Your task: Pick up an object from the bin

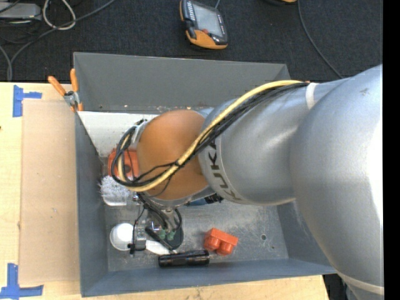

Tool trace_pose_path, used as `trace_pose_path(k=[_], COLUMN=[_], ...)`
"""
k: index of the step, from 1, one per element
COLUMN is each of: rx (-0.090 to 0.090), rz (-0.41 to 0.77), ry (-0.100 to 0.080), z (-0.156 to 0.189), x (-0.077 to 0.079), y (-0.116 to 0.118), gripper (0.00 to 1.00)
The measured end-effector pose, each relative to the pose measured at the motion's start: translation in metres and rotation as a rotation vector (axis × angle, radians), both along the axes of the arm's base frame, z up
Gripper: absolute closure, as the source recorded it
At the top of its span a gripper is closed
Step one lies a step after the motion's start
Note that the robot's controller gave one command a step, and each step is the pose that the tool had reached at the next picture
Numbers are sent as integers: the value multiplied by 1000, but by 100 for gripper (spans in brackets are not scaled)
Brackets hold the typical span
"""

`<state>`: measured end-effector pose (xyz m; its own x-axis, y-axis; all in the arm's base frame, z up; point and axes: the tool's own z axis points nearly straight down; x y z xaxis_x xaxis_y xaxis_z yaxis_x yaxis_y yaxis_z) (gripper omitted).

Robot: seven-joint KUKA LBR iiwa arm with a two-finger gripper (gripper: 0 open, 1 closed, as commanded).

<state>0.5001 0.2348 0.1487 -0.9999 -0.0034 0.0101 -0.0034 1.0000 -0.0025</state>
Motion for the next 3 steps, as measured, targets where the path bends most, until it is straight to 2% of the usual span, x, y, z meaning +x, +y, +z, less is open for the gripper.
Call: trace_pose_path(k=[1, 2, 3], rx=[2, -6, 0], rz=[-7, -223, -133], ry=[-7, 5, -5], z=[5, -81, -80], x=[2, -8, -1], y=[-2, -23, -28], gripper=[0, 0, 0])
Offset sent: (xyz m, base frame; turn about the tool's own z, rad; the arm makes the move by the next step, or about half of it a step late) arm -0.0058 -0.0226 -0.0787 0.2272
